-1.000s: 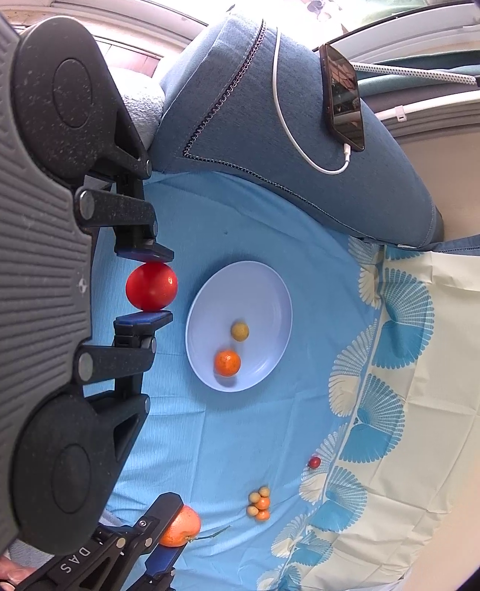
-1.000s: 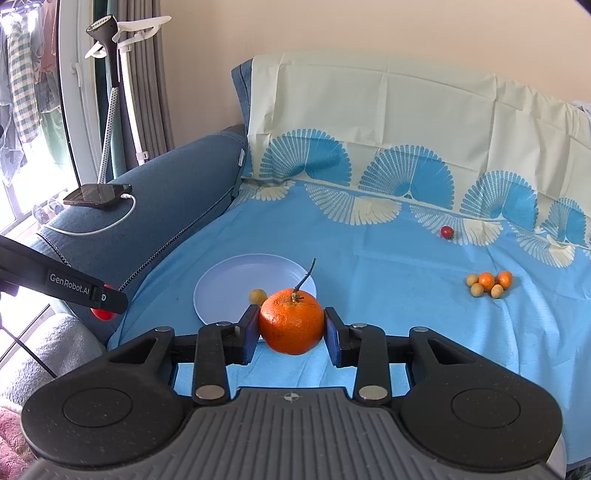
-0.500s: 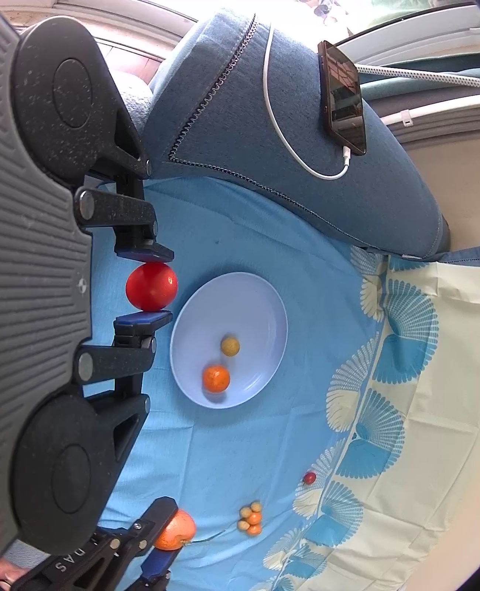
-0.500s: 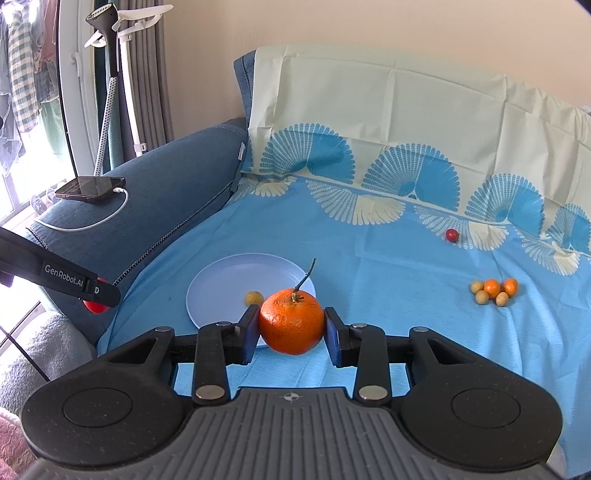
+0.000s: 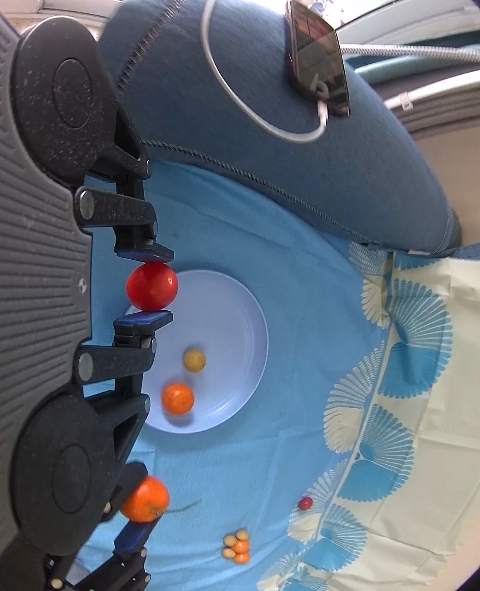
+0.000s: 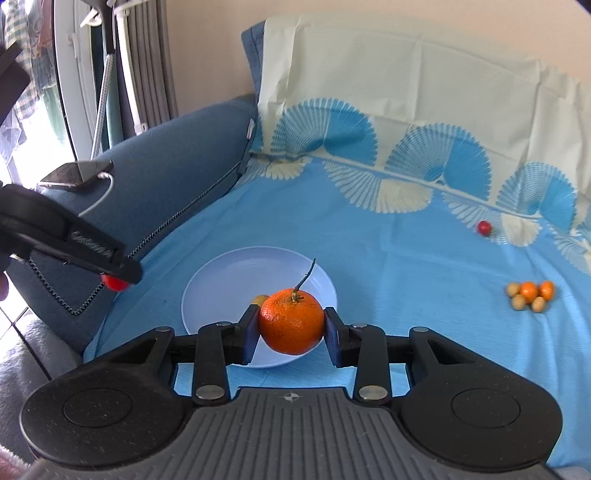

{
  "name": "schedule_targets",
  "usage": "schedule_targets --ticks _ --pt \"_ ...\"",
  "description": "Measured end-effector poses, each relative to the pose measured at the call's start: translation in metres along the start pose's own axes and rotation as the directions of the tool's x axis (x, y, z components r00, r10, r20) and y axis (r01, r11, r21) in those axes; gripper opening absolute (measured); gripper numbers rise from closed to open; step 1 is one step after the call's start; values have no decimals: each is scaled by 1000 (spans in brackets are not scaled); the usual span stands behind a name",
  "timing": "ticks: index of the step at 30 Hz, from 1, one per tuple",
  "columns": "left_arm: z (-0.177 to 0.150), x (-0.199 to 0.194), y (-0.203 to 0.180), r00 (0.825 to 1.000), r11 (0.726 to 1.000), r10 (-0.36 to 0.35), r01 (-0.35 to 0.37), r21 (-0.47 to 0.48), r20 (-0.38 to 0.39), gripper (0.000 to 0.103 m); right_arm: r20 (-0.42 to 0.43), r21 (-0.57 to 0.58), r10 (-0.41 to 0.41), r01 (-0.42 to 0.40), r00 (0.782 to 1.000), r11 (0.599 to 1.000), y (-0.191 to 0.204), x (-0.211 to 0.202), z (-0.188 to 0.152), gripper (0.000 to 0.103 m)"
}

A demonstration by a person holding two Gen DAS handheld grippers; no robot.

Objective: Organize fruits
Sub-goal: 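Carry the cherry tomato and stemmed mandarin over the plate with both tools, then open both tools to release the tomato and mandarin onto the plate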

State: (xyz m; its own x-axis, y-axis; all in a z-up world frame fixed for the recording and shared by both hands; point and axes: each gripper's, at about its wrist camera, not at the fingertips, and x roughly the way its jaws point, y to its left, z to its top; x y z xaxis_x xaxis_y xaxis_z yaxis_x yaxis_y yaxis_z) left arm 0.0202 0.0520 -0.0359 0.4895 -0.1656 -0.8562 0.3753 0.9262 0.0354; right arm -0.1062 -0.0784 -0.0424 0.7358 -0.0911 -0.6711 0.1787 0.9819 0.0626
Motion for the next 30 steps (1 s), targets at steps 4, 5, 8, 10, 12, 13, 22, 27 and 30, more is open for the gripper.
schedule_targets --ticks 4,5,8,10,12,13,22,27,30 --pt "11 32 -9 999 1000 -5 6 26 -32 31 -39 -8 11 -11 999 1000 3 33 1 38" --pt "13 40 -11 999 999 -1 2 34 -41 31 -50 -8 14 -14 999 1000 3 41 1 38" --pt "18 66 -16 998 999 5 -2 51 -68 31 -82 -19 18 -19 997 1000 3 64 -1 38" --pt "20 80 -17 997 998 9 -5 58 -82 31 -97 -32 19 -22 995 999 3 78 -2 38" --pt "22 92 -17 996 998 14 -8 64 -89 31 -111 -41 21 -26 994 999 5 90 -2 38" --pt "24 97 -18 996 998 18 -12 67 -91 31 -115 -45 24 -29 993 999 5 95 -2 38" --pt "37 112 -13 998 996 24 -19 86 -58 83 -120 -89 30 -41 992 995 12 126 4 39" --pt "40 90 -11 999 993 47 -48 106 14 103 -64 -110 24 -30 998 993 13 116 11 80" --pt "32 74 -11 997 987 74 -75 141 13 103 -57 -124 8 -15 998 992 13 98 13 89"
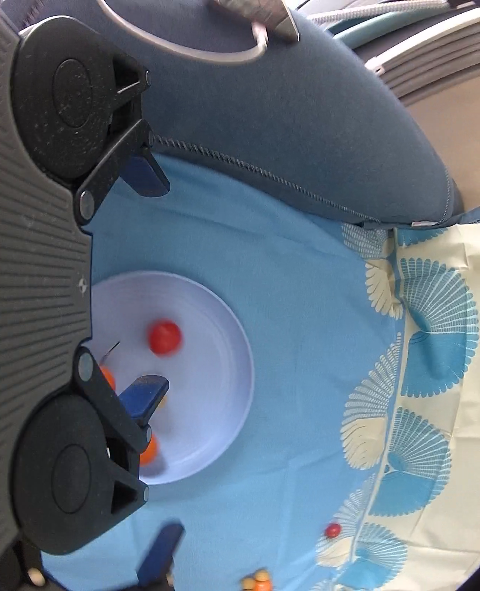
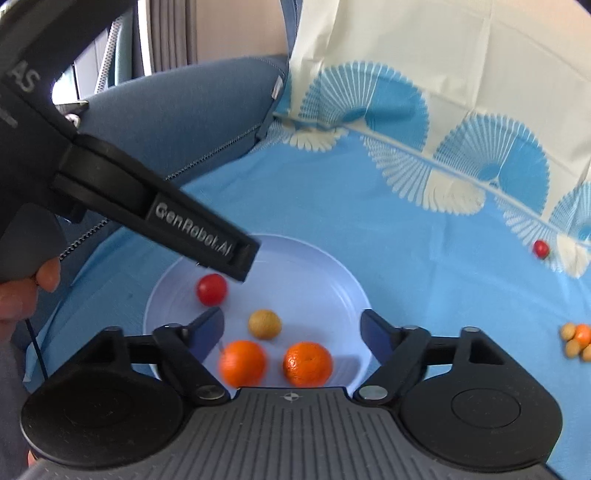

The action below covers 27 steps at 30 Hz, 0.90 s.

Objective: Organize fruits
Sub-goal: 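Open both tools to release the tomato and mandarin onto the plate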

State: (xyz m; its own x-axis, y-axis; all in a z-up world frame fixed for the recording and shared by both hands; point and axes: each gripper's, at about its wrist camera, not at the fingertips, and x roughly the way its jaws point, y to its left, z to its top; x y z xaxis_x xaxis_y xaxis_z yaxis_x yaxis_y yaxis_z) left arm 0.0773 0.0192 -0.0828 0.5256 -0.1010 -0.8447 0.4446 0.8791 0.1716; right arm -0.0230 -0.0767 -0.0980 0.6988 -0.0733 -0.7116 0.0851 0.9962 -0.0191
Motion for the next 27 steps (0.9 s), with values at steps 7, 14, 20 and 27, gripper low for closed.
schedule_targets --ticks 7,14,20,27 --pt "-44 -69 12 997 999 51 -50 -6 66 103 -33 89 -10 13 999 996 0 -63 -18 100" --pt "-81 -122 11 992 997 56 -51 -55 110 103 48 122 -27 21 998 992 6 -130 -34 102" --pt "-104 -152 1 988 998 49 -42 -49 146 103 117 119 -56 42 992 992 9 -170 -45 102" --pt "-117 -185 -7 975 998 60 -54 -33 212 103 192 137 -82 56 978 989 8 -208 -55 102"
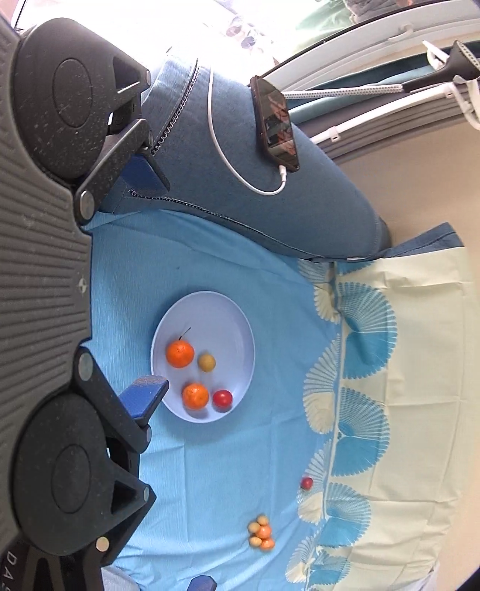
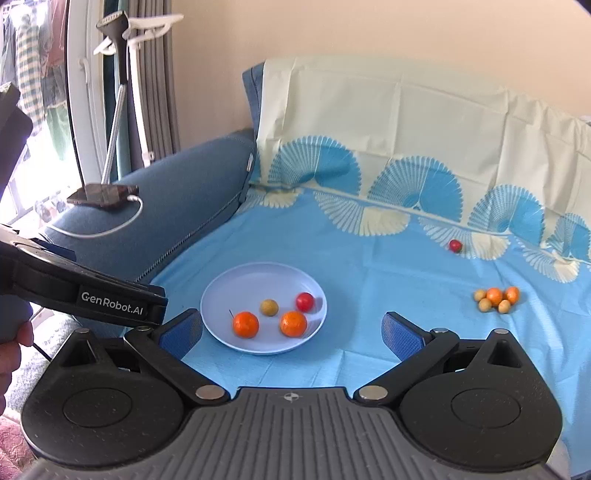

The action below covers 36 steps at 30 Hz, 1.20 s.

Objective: Organize fruits
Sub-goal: 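Open both tools to release the tomato and mandarin onto the plate, then move both tools back toward the remaining fruit cluster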

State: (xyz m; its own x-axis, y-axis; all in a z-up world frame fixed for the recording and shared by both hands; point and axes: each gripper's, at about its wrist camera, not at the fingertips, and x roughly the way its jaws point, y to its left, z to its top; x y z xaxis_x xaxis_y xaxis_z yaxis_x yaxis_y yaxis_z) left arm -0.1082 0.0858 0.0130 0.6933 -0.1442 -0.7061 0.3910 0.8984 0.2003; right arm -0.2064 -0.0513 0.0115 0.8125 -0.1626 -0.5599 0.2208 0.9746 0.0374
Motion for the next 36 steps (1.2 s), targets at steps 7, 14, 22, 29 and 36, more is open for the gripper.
schedule_targets --ticks 7,14,22,29,36 --pt "0 -22 0 999 1000 14 -13 -17 41 103 72 -30 3 -1 997 1000 3 -27 0 102" --pt "-1 -37 -3 997 1000 21 -21 -8 75 103 93 -45 0 5 996 999 7 -38 0 102" --pt "-2 -37 1 997 1000 21 -20 -12 78 103 92 -41 -5 9 996 999 9 -39 0 102" --pt "-2 -32 4 998 1000 18 -17 -15 65 103 76 -50 1 3 997 999 11 -36 1 102" --pt "-1 -25 6 999 1000 13 -13 -16 51 103 58 -49 1 2 998 999 14 -30 1 102"
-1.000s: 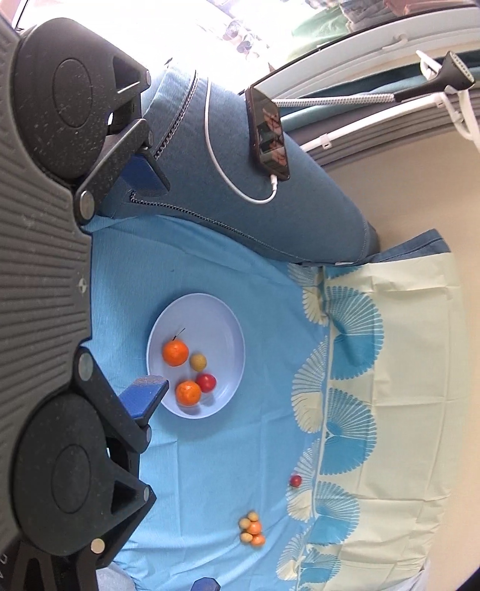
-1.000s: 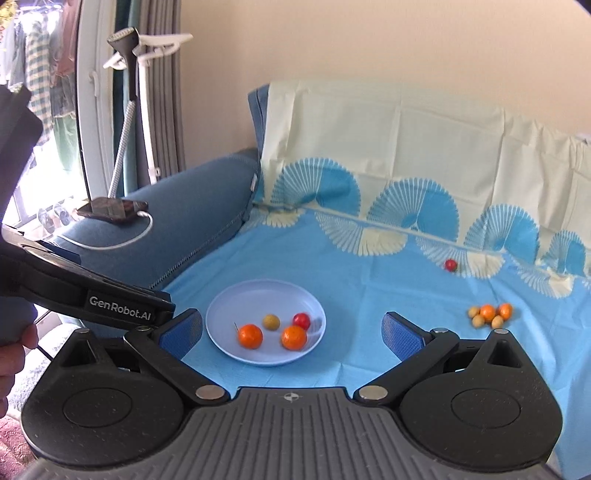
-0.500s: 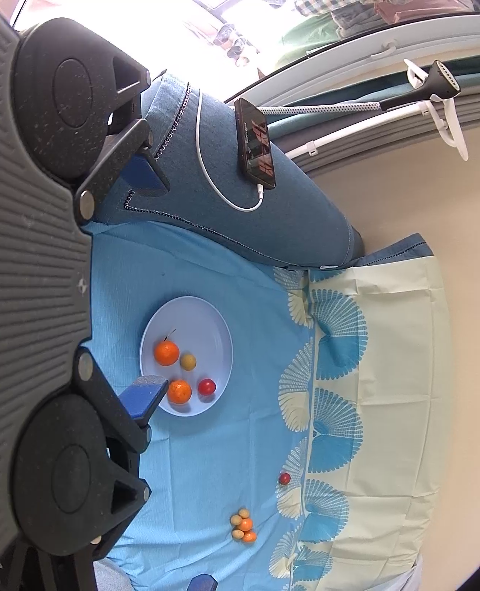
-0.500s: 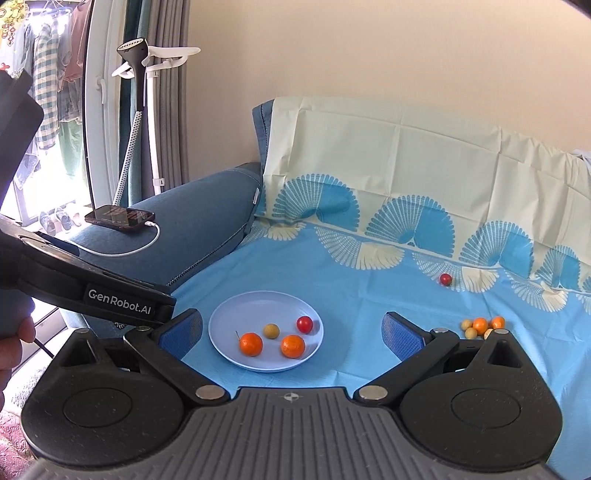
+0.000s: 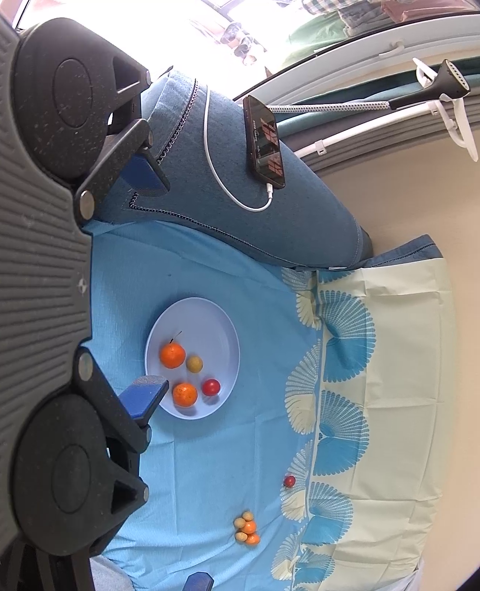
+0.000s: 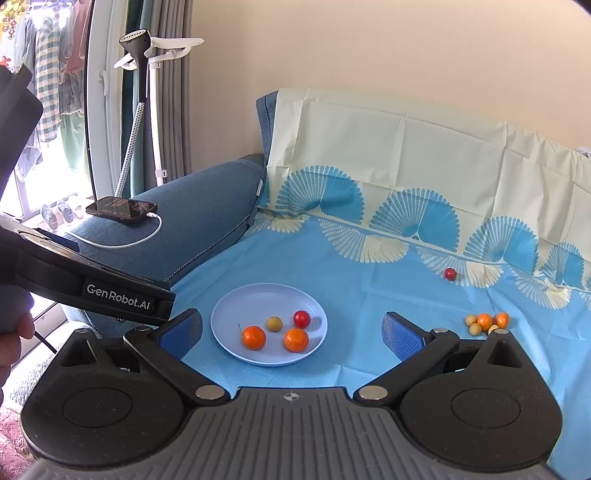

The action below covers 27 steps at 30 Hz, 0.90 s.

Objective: Organize fruits
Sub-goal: 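Move both tools back toward the remaining fruit cluster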

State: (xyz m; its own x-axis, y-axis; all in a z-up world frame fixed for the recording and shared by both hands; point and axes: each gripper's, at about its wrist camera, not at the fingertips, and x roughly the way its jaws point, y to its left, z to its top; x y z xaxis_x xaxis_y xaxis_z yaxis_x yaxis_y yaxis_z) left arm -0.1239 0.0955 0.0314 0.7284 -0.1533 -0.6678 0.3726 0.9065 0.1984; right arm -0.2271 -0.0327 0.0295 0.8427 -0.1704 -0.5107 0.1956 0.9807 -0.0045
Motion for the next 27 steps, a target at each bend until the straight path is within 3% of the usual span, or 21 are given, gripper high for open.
schedule_targets --ticks 20,27 --pt "-1 37 -6 996 1000 10 -8 20 -89 103 -87 37 17 -13 996 999 -10 32 -10 102" --pt "12 56 -13 992 1000 -6 7 13 -127 103 -113 93 -17 27 993 995 -28 50 -13 102"
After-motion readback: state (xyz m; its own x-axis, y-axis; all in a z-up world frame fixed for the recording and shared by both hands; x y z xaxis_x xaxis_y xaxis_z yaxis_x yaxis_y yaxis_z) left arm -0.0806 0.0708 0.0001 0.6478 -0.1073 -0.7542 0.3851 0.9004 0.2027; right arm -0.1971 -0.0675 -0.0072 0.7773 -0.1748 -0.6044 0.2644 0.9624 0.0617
